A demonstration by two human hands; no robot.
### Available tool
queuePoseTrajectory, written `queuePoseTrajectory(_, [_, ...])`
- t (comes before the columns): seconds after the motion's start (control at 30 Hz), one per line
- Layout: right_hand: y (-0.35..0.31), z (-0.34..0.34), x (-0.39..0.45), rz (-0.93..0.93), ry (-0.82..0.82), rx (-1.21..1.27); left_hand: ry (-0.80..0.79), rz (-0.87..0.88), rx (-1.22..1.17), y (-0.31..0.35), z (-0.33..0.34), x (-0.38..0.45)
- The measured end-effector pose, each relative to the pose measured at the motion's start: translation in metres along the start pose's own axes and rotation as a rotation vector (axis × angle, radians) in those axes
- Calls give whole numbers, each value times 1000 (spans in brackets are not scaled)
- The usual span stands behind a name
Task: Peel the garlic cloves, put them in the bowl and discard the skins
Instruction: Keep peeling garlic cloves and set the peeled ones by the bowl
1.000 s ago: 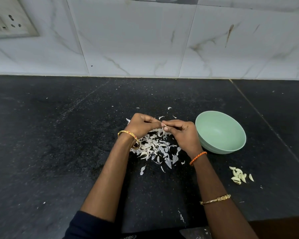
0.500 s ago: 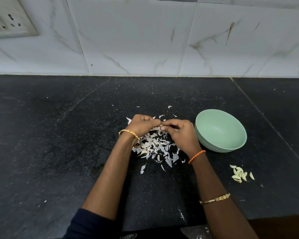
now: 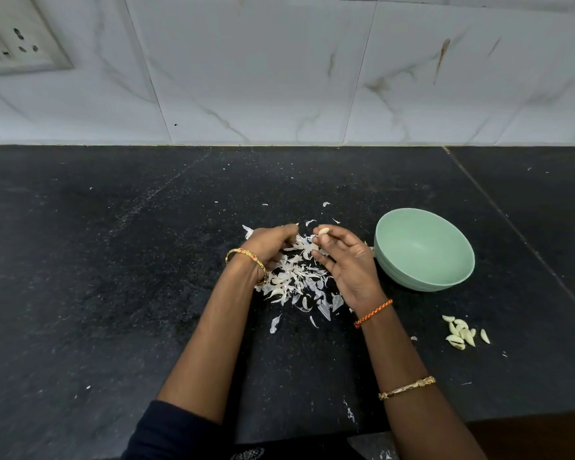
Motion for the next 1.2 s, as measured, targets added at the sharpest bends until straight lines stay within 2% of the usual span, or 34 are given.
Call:
queuePoseTrajectory(0.1, [-6, -2, -1, 64, -52, 118, 147, 0, -4, 0, -9, -1])
queuePoseTrajectory(0.2, [-10, -4, -1, 107, -87, 205, 173, 89, 55, 0, -11, 0])
queuePoseTrajectory(0.3, [-11, -3, 0, 132, -101, 215, 107, 293, 109, 0, -6, 2])
queuePoseTrajectory(0.4, [-12, -4, 0, 143, -118, 151, -24, 401, 113, 7, 0, -3])
queuePoseTrajectory(0.53, [-16, -6, -2, 146, -123, 105, -121, 360, 73, 11, 1, -6])
queuePoseTrajectory(0.67, [-18, -7, -3, 127, -131, 36, -130, 313, 38, 11, 0, -7])
queuePoseTrajectory(0.93, [-20, -11, -1, 151, -139, 77, -259, 249, -36, 12, -5, -11])
queuePoseTrajectory(1.2, [-25, -12, -3, 142, -139, -146, -229, 279, 133, 13, -9, -11])
Point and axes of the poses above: each hand's wrist, its own x-axis towards the middle knuckle, its own z-axis out of the palm, y = z × x, the point moved 1 cm from there along x, towards the middle knuckle, and after that the axes turned 12 degrees about z, right-handed, at the moved point
